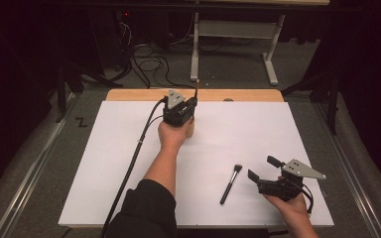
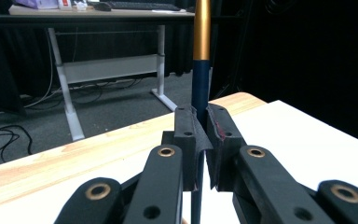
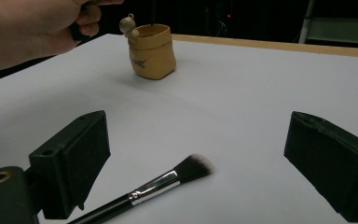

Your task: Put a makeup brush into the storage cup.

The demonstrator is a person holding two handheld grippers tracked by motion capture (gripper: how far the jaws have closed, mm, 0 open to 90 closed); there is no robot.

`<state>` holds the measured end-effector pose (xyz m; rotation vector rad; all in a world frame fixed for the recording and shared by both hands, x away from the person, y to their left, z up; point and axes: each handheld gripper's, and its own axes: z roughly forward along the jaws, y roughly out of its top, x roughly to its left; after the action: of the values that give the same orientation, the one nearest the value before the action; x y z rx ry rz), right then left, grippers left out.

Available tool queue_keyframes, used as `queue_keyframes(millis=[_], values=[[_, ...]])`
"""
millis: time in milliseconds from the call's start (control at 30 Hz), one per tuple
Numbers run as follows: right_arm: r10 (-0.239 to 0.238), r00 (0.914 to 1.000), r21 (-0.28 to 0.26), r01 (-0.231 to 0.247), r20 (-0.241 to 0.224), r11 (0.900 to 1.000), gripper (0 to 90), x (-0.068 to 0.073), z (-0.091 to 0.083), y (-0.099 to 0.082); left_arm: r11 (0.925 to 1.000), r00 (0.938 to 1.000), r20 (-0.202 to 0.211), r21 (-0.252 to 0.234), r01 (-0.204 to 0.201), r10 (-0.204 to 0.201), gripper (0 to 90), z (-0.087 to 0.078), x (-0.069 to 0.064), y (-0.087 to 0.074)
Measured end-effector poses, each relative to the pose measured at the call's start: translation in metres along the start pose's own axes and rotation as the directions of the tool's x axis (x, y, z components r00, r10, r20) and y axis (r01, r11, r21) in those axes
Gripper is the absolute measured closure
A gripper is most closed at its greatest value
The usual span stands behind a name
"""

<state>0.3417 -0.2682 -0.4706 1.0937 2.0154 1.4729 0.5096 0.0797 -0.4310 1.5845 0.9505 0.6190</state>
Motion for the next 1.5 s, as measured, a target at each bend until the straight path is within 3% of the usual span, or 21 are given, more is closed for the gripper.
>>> queue_keyframes(millis=[533,1067,1500], values=[[0.001,1.0000,0.004,-0.001,-0.001,1.0000,7.1,0.000,0.001,0.000,0.9997,0.9992,-0.032,-0.003,0.023,-0.023,83.6,-0.002,0.006,-0.021],[-0.001,1.0000,0.008,0.001,-0.009,1.0000,7.1,0.001,0.002,0.000,0.9997,0.9982,-0.057,0.019,-0.016,0.017,83.6,-0.003,0.008,-0.038],[0.000,1.0000,0.011,0.000,-0.007,0.9999,7.2,0.001,0.002,-0.001,0.9999,0.9979,-0.065,0.009,-0.007,0.007,83.5,-0.007,0.010,-0.047]])
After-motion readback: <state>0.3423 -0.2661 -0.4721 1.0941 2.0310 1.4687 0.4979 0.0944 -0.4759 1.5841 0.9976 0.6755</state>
